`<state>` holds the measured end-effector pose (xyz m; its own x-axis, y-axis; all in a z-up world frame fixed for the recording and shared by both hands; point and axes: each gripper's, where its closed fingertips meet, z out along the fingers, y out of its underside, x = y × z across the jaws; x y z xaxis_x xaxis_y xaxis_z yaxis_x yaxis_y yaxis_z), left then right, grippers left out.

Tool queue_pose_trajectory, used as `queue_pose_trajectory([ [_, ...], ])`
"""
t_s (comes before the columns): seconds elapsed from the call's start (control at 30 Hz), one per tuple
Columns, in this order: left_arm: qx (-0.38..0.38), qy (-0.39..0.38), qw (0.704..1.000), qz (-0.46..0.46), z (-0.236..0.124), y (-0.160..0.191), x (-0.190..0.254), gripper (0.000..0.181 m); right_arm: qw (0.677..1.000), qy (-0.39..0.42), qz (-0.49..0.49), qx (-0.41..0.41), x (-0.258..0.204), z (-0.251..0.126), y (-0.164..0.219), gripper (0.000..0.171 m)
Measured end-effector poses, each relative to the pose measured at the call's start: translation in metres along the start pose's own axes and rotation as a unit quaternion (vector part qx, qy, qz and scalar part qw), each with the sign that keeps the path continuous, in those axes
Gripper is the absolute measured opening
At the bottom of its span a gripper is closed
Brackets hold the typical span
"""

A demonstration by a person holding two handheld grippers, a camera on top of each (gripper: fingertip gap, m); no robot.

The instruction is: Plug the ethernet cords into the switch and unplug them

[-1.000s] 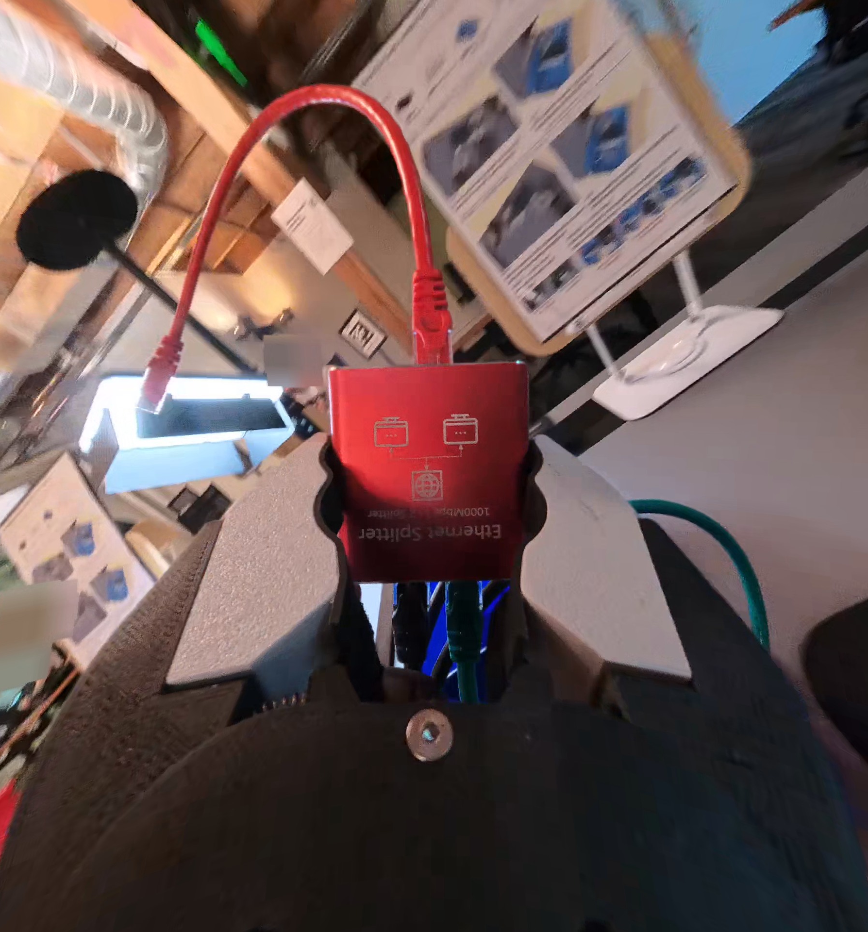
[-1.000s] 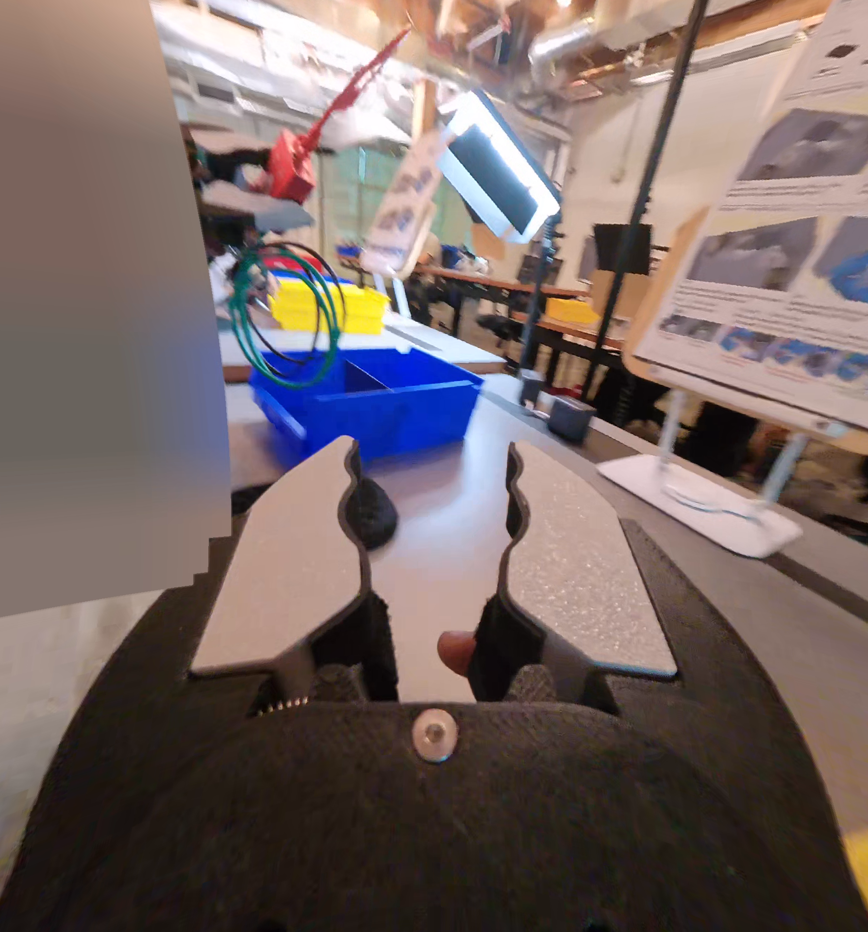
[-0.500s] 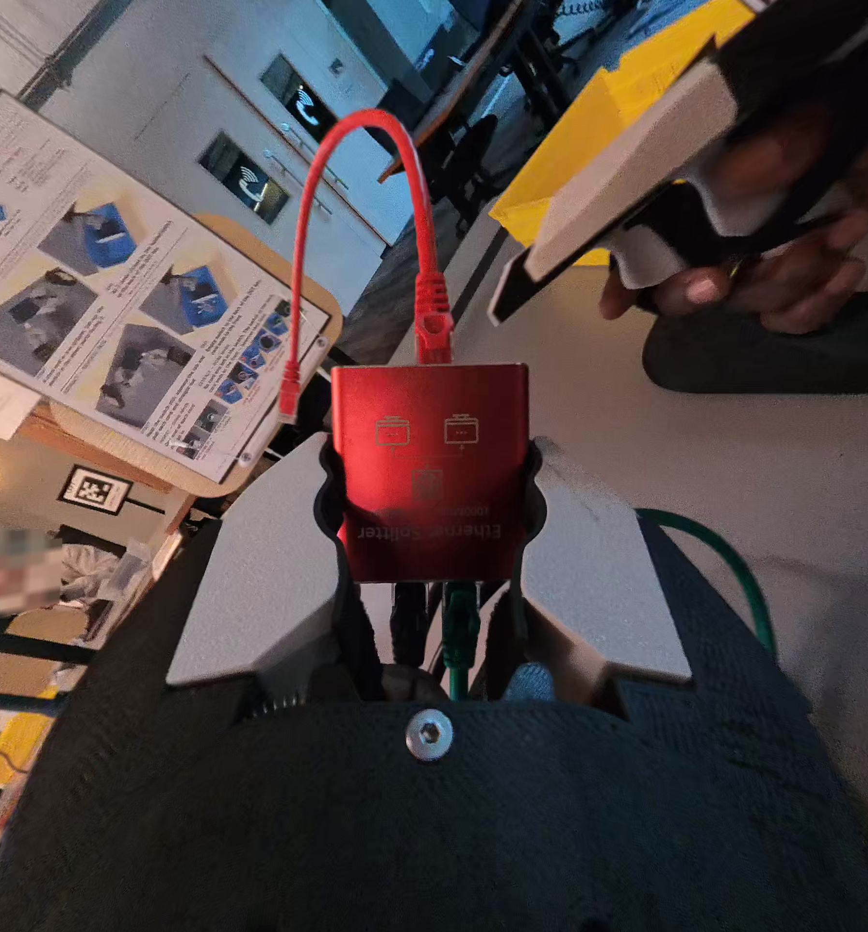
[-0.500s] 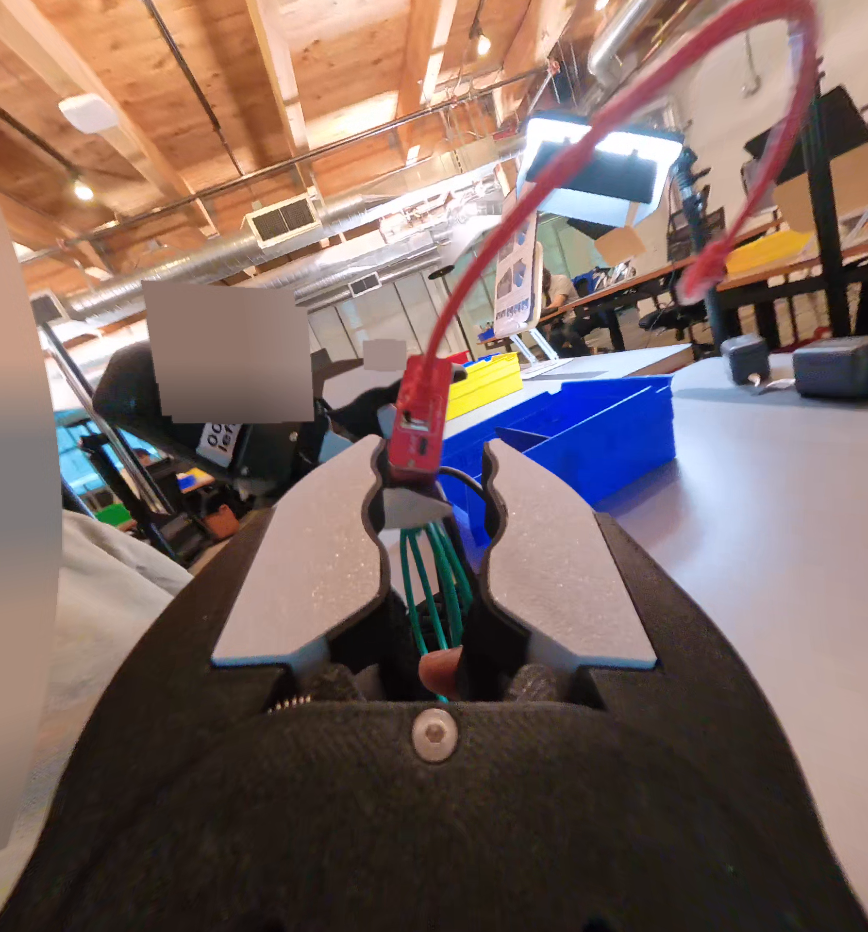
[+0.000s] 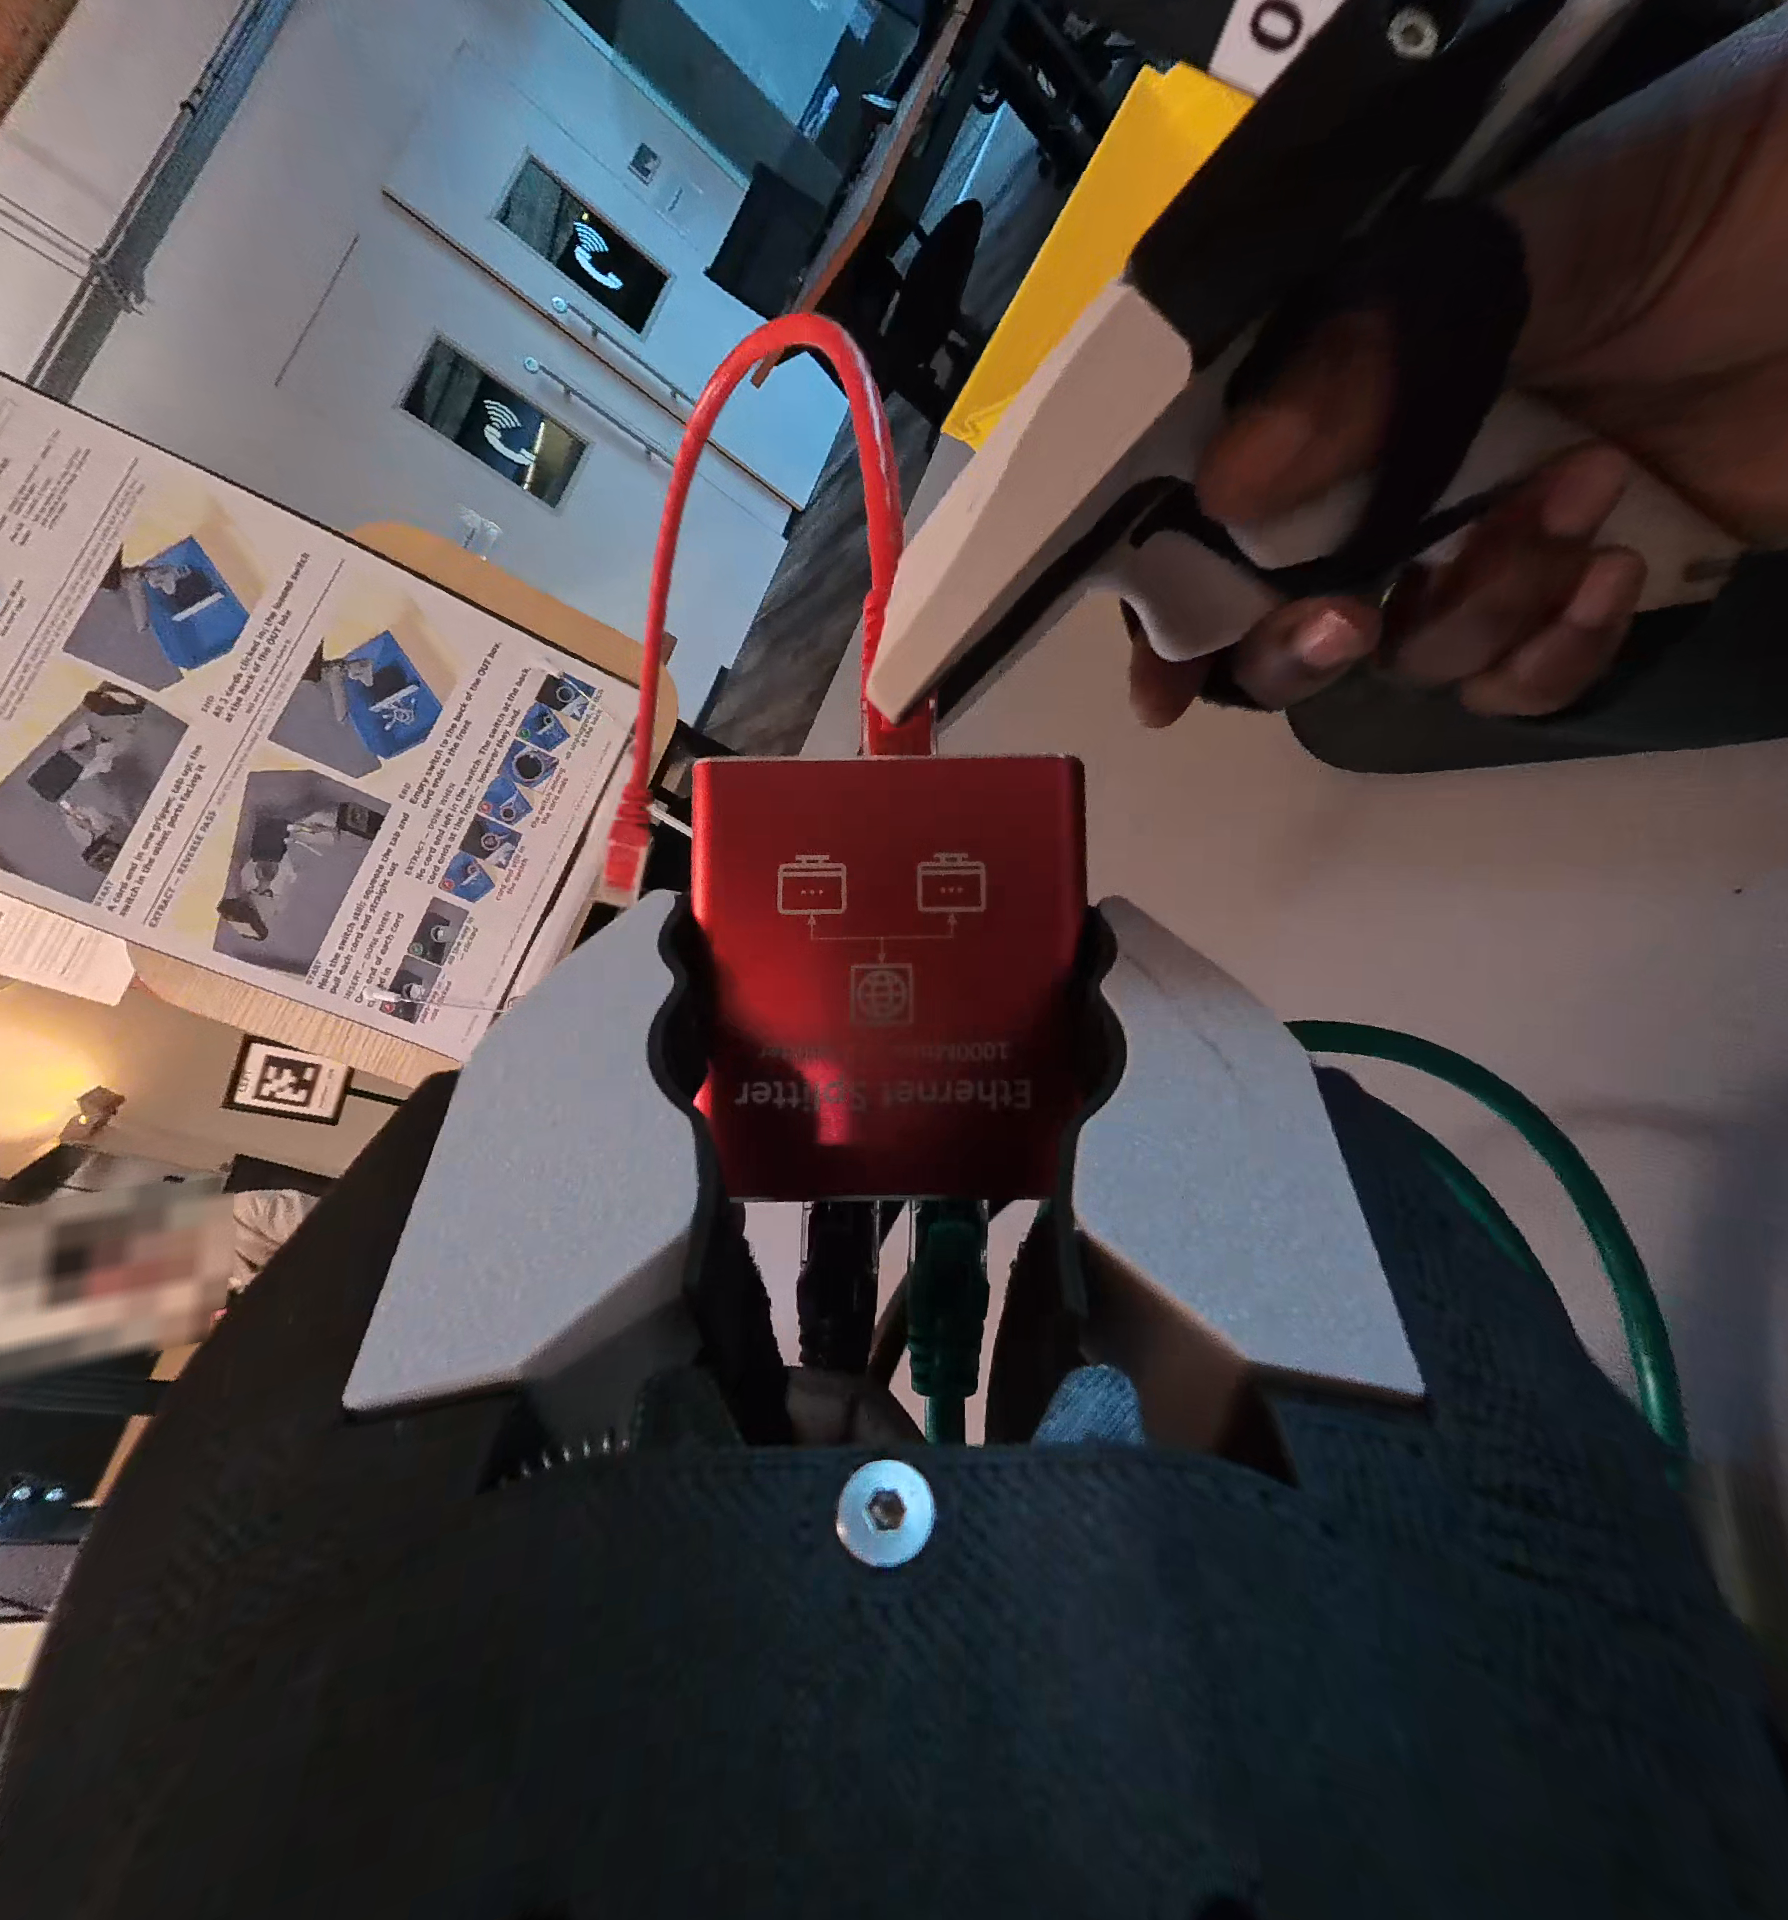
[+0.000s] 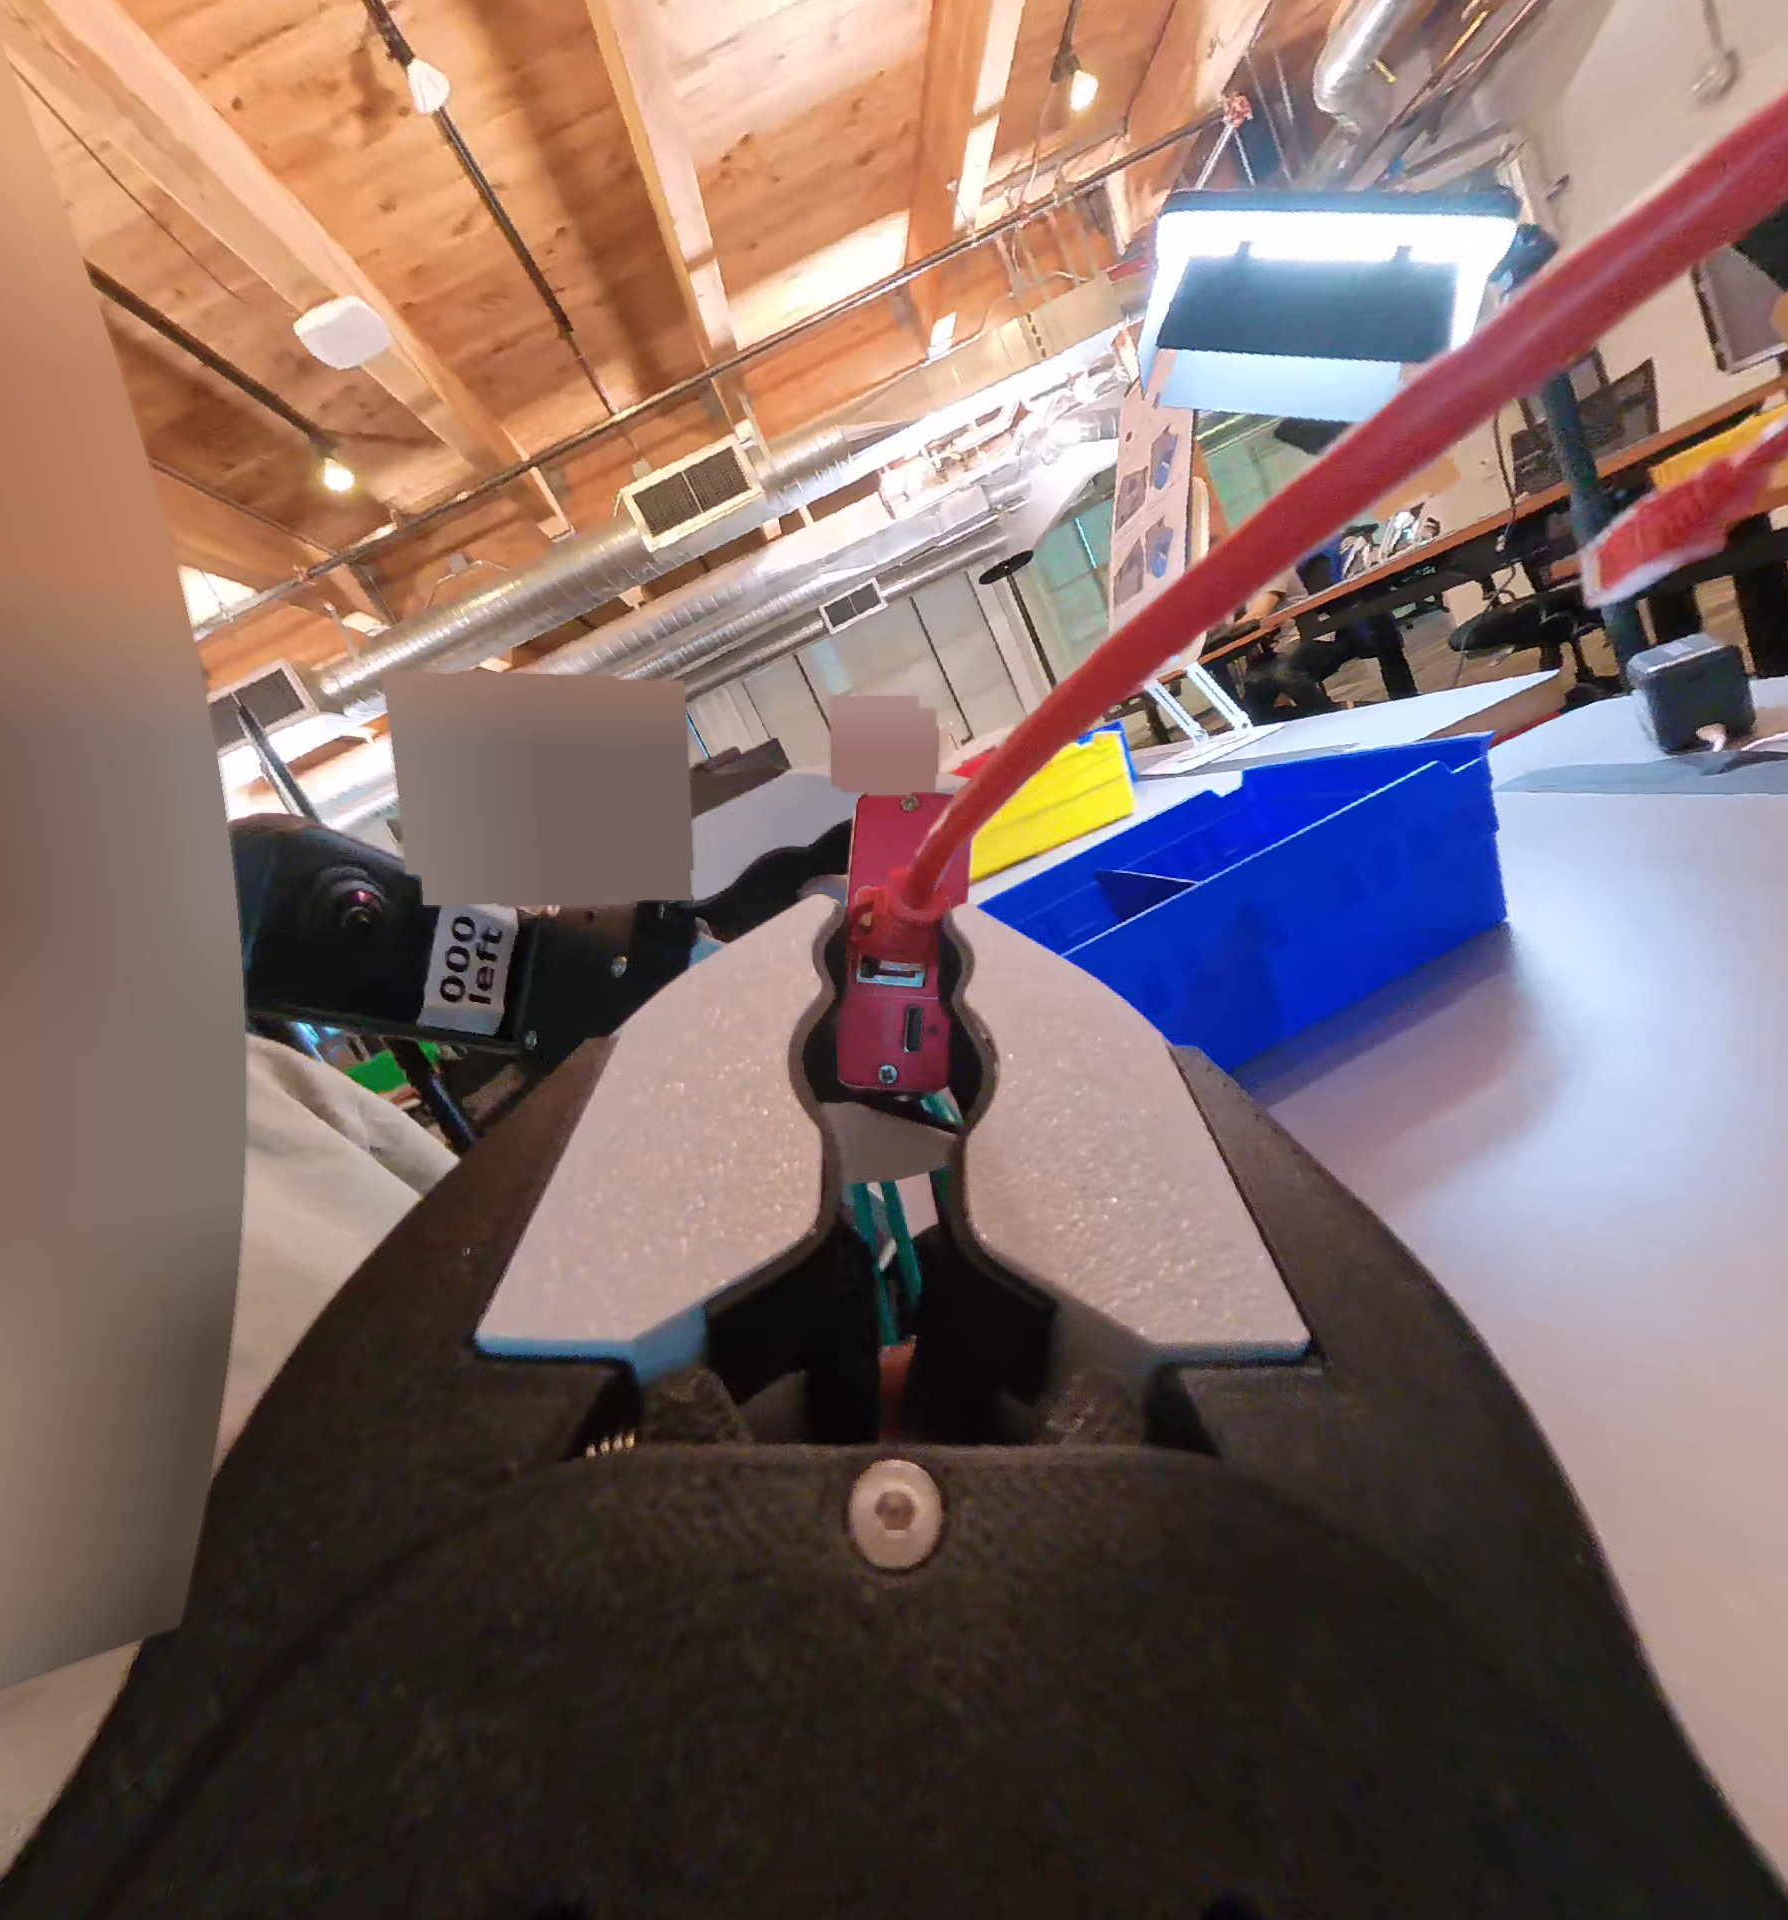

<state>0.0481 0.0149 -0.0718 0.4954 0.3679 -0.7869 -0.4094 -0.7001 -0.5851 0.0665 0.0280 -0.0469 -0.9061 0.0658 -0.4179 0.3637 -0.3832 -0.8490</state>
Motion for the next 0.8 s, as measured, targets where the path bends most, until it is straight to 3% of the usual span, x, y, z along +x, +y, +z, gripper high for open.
queue_pose_trajectory([
  [0.13, 0.003, 0.003, 1.000, 0.001, -0.001, 0.000, 0.003, 0.070, 0.995, 0.020, -0.096, -0.029, -0.001, -0.002, 0.005, 0.015],
  [0.23, 0.004, -0.002, 1.000, -0.008, -0.001, 0.000, 0.005, 0.069, 0.971, 0.069, -0.222, -0.048, 0.001, -0.002, 0.006, 0.016],
  [0.4, 0.009, -0.020, 1.000, -0.015, -0.001, 0.001, 0.007, 0.069, 0.929, 0.131, -0.343, -0.035, -0.001, -0.003, 0.006, 0.016],
  [0.6, 0.030, -0.028, 0.999, -0.018, -0.004, -0.009, 0.003, 0.069, 0.911, 0.144, -0.386, 0.017, -0.015, -0.004, -0.003, 0.015],
  [0.8, 0.014, 0.012, 0.999, -0.034, -0.001, -0.011, 0.009, 0.070, 0.887, 0.165, -0.431, 0.000, -0.016, -0.009, -0.004, 0.015],
])
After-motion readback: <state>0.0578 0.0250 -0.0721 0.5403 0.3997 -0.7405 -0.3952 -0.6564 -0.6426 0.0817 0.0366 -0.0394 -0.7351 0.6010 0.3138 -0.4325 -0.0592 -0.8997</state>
